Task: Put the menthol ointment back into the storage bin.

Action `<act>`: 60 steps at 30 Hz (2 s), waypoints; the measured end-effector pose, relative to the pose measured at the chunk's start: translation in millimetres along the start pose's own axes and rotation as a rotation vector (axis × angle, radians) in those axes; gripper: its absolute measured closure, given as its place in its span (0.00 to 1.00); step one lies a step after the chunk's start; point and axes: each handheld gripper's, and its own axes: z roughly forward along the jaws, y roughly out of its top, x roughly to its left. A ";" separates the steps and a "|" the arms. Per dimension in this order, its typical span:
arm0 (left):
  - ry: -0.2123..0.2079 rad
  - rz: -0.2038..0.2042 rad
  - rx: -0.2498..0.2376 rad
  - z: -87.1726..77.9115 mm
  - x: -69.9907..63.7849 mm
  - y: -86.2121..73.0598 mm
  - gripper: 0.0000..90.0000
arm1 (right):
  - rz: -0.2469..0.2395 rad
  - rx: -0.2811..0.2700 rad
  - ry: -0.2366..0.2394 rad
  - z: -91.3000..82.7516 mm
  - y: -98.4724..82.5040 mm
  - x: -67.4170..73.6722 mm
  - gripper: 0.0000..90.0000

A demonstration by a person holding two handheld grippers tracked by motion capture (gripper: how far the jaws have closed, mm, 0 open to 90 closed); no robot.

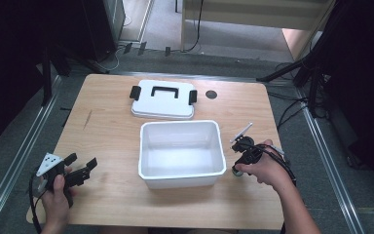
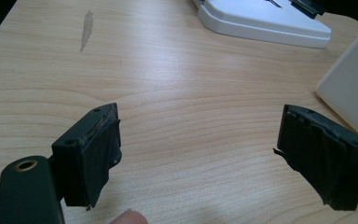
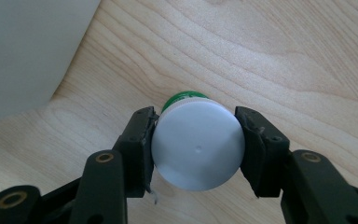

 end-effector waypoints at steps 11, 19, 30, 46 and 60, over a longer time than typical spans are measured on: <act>0.003 0.001 0.001 0.1 -0.2 0.0 0.16 | -0.010 -0.020 0.013 -16.6 1.2 -1.8 0.57; 0.003 0.002 0.002 0.2 -0.3 0.1 0.16 | -0.013 -0.038 0.028 -43.7 4.7 -3.8 0.58; 0.003 0.002 0.001 0.3 -0.4 0.0 0.16 | -0.031 -0.062 0.018 -80.6 16.5 -2.9 0.58; 0.002 0.001 0.002 0.5 -0.2 0.2 0.16 | -0.123 -0.122 0.027 -126.5 45.2 25.6 0.58; 0.001 -0.003 0.003 0.6 0.0 0.3 0.16 | -0.192 -0.139 0.073 -126.6 68.3 57.8 0.58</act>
